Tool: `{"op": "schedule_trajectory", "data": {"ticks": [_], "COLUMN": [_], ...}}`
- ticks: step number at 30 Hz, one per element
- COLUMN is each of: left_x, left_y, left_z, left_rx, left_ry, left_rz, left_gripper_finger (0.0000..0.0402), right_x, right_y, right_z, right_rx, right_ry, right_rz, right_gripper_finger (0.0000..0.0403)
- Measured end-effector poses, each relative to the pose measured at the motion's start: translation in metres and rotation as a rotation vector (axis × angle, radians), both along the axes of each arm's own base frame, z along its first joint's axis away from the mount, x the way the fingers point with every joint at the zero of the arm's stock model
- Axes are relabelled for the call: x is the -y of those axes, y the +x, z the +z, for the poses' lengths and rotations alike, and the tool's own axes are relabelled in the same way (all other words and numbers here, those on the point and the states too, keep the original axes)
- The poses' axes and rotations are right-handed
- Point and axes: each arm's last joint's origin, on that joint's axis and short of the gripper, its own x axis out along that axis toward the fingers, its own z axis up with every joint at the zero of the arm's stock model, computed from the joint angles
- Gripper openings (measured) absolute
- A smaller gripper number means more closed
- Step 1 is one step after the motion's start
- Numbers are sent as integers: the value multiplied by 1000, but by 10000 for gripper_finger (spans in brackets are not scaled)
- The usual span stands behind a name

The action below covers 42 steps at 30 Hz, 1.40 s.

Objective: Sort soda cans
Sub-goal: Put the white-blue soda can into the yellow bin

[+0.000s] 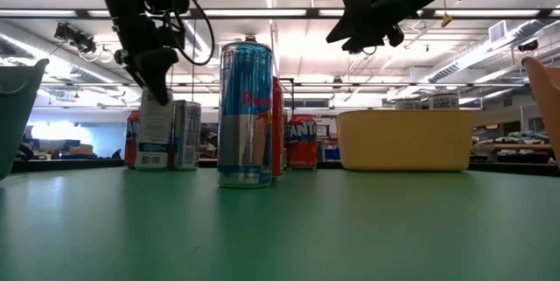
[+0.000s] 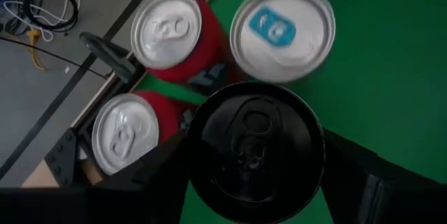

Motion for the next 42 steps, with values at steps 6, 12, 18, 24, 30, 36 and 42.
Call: {"op": "schedule_trajectory", "data": {"ticks": [6, 12, 18, 24, 30, 36, 42], "left_x": [6, 7, 9, 12, 8, 2, 8], "left_y": [-10, -8, -2, 19, 70, 134, 188], "left_z": [5, 31, 75, 108, 109, 98, 82], "left_rx": [-8, 118, 271, 414, 448, 407, 317], "left_ry": [-12, -23, -1, 64, 48, -2, -23], "left_rz": [7, -20, -100, -214, -380, -542, -688], "left_gripper_finger": [254, 254, 254, 254, 254, 254, 254], "right_x": [0, 0, -1, -8, -19, -30, -38], "right_y": [0, 0, 1, -6, -23, -41, -54], "right_z": [1, 1, 2, 15, 35, 45, 48], "right_rx": [7, 4, -1, 32, 102, 99, 91], "right_ry": [-2, -5, -32, -81, -106, -118, -92], "right_rz": [0, 1, 14, 48, 79, 65, 70], "right_gripper_finger": [284, 284, 284, 281, 274, 262, 253]}}
